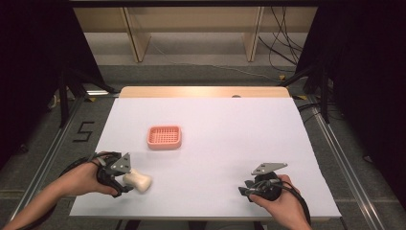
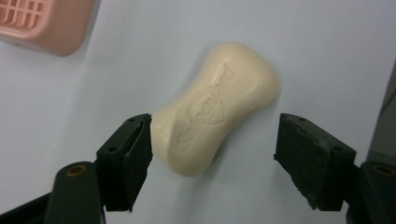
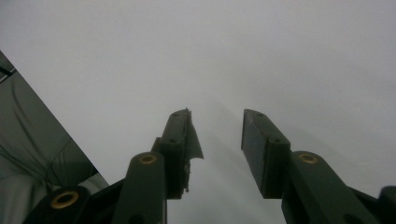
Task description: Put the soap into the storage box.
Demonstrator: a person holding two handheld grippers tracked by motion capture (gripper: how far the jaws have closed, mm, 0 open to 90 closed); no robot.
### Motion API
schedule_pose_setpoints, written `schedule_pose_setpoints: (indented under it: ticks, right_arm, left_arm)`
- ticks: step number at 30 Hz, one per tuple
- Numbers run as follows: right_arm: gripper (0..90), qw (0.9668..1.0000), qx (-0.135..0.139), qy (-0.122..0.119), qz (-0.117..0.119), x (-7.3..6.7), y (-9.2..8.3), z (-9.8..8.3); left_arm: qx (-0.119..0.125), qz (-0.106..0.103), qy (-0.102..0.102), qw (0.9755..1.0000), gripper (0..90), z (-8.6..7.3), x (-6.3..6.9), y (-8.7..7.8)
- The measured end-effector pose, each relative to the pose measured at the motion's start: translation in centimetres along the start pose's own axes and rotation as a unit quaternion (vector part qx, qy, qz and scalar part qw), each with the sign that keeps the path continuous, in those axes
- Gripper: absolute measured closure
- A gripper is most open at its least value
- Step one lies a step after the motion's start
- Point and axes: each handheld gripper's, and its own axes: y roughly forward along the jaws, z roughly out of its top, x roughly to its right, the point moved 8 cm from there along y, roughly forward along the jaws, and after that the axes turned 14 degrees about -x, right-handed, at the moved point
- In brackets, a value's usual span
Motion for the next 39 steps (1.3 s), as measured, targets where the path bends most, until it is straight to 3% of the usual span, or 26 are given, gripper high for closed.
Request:
schedule_pose_setpoints:
  ticks: [1, 2, 6, 8, 9, 17, 22, 27, 29, 31, 38, 39]
  right_arm:
    - [62.8, 1.0, 0.0, 0.0, 0.0, 0.0, 0.0, 0.0]
    - [62.7, 1.0, -0.005, -0.001, 0.002, 0.0, 0.0, -0.1]
    - [62.6, 1.0, -0.001, -0.007, 0.0, 0.2, 0.1, -0.2]
    - [62.3, 0.9998, -0.003, 0.015, 0.009, -0.1, 0.1, -0.3]
    - [62.2, 1.0, 0.001, 0.001, -0.001, 0.3, 0.1, -0.2]
    - [61.8, 0.9999, -0.001, -0.014, -0.002, 0.4, 0.2, -0.2]
    - [61.6, 1.0, -0.007, -0.006, 0.002, 0.2, 0.2, -0.3]
    - [61.3, 1.0, -0.002, 0.0, 0.009, 0.0, 0.4, -0.3]
    - [61.2, 0.9999, 0.003, -0.01, 0.004, 0.2, 0.5, -0.2]
    - [61.1, 0.9999, -0.01, -0.005, 0.006, 0.2, 0.4, -0.4]
    - [60.8, 0.9999, -0.011, -0.006, 0.009, 0.1, 0.4, -0.4]
    - [60.8, 0.9999, -0.011, -0.005, 0.007, 0.2, 0.4, -0.4]
  left_arm:
    - [0.0, 0.0, 0.0, 1.0, 26.6, 0.0, 0.0, 0.0]
    - [-0.013, 0.006, 0.022, 0.9996, 26.5, 0.3, -0.4, 0.2]
    - [-0.026, 0.0, 0.039, 0.9989, 26.3, 0.8, -0.7, 0.6]
    - [-0.035, 0.001, 0.063, 0.9974, 26.2, 1.2, -1.0, 0.9]
    - [-0.037, -0.005, 0.062, 0.9974, 26.3, 1.2, -0.8, 1.0]
    - [-0.054, -0.005, 0.1, 0.9935, 26.3, 1.7, -1.1, 1.6]
    - [-0.06, -0.007, 0.12, 0.9909, 25.6, 2.1, -1.1, 1.8]
    - [-0.066, -0.01, 0.131, 0.9892, 25.5, 2.2, -1.2, 1.8]
    - [-0.072, -0.01, 0.138, 0.9878, 25.7, 2.2, -1.3, 1.9]
    - [-0.081, -0.016, 0.144, 0.9862, 26.2, 2.1, -1.1, 2.0]
    - [-0.08, -0.023, 0.145, 0.9859, 26.9, 2.2, -1.0, 2.1]
    - [-0.084, -0.033, 0.146, 0.9852, 27.0, 2.2, -0.8, 2.1]
